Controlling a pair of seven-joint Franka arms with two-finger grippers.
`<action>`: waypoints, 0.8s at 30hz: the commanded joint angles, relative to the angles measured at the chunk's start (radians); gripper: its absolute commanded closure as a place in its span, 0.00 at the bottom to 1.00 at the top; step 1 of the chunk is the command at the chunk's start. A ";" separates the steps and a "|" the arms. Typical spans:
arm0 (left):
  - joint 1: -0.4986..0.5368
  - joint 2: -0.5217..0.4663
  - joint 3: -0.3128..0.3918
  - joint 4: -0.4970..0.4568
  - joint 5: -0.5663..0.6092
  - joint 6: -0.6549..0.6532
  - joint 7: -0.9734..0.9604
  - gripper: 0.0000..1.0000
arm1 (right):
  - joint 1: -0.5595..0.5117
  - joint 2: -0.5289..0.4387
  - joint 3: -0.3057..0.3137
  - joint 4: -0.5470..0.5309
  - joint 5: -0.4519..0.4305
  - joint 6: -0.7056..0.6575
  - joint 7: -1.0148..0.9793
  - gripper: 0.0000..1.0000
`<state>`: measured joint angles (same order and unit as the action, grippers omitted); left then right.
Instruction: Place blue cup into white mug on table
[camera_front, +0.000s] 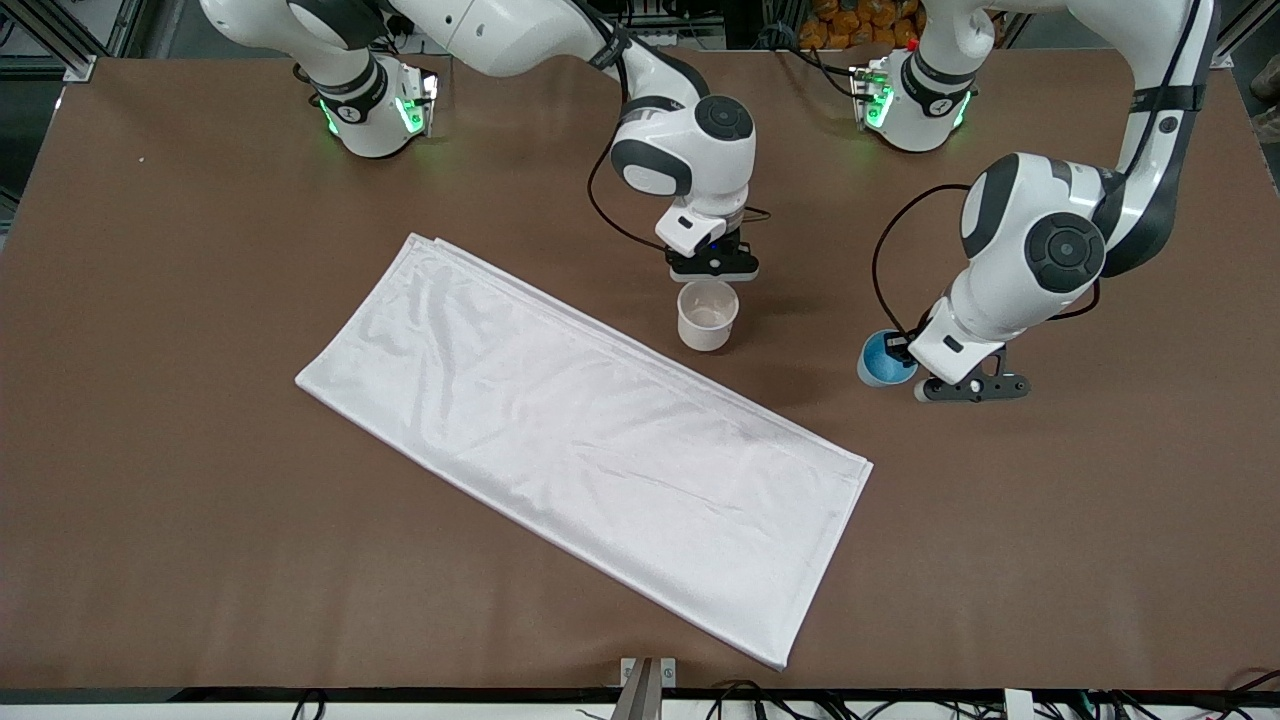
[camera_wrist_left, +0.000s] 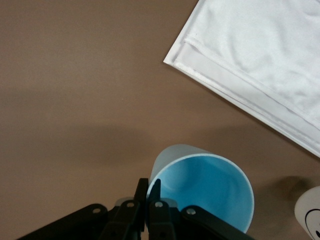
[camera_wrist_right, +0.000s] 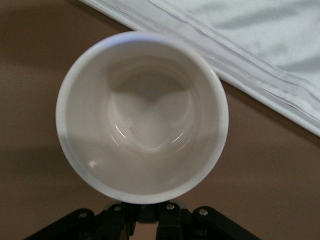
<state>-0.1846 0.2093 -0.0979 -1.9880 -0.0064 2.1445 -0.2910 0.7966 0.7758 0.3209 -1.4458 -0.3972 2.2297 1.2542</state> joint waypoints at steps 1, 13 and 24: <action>0.000 -0.019 -0.002 -0.023 0.022 0.017 0.006 1.00 | 0.006 0.037 0.003 0.033 -0.028 0.033 0.021 0.82; -0.007 -0.016 -0.006 -0.023 0.022 0.017 -0.016 1.00 | -0.008 -0.013 0.027 0.033 -0.015 0.022 0.070 0.00; -0.016 -0.018 -0.017 -0.026 0.020 0.003 -0.074 1.00 | -0.157 -0.228 0.182 0.022 0.036 -0.215 0.007 0.00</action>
<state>-0.1950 0.2101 -0.1030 -1.9976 -0.0064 2.1477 -0.3230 0.7291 0.6766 0.4267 -1.3803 -0.3960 2.1088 1.2909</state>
